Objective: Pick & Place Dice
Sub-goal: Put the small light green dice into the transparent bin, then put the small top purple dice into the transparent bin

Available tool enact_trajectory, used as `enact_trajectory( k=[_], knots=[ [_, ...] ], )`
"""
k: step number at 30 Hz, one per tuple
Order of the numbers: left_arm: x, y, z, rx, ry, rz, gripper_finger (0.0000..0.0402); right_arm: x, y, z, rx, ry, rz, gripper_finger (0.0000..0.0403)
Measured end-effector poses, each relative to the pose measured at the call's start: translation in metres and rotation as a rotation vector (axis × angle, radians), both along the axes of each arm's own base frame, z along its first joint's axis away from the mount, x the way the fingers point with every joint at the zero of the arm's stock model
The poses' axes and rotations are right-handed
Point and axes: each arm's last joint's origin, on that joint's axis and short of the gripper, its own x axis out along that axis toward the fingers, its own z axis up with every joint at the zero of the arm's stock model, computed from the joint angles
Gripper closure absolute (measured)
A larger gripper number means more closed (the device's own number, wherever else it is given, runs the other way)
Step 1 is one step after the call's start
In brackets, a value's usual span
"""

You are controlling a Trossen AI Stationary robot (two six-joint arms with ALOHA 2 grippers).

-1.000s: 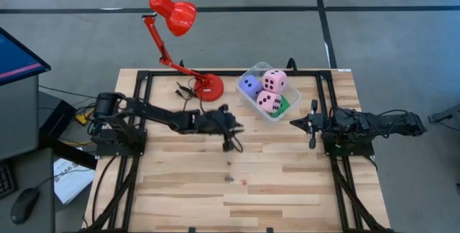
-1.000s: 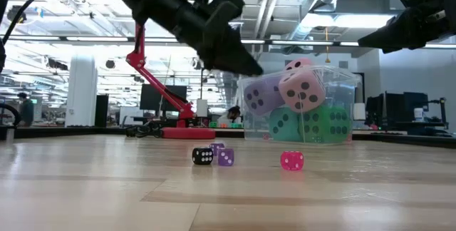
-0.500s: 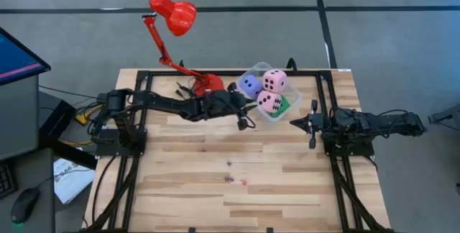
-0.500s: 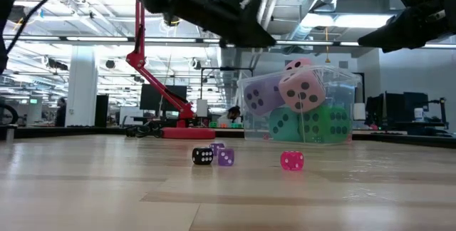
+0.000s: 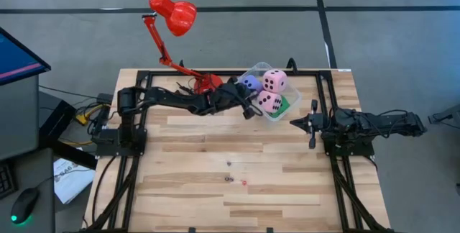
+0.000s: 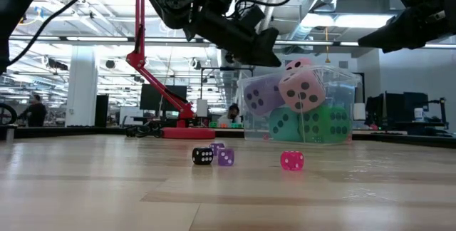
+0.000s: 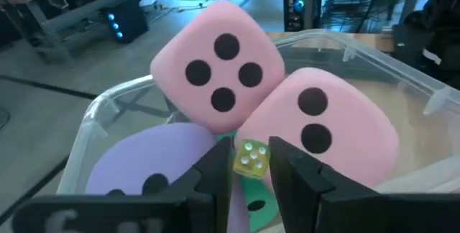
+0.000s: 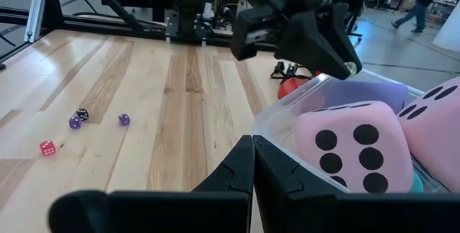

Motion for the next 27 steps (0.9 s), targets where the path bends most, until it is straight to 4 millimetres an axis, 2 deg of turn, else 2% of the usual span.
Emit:
enact_trajectory(
  k=[14, 20, 27],
  knots=[
    [0.001, -0.003, -0.001, -0.007, -0.002, 0.006, 0.0218, 0.0, 0.0, 0.0, 0.001, 0.0, -0.003, 0.0403],
    [0.002, -0.009, -0.001, -0.009, 0.009, -0.017, 0.0232, 0.0, 0.0, 0.0, 0.002, 0.0, -0.003, 0.0403],
    [-0.004, -0.031, 0.01, -0.055, 0.063, -0.237, 0.0278, 0.0, 0.0, 0.0, 0.002, -0.001, -0.003, 0.0403]
  ],
)
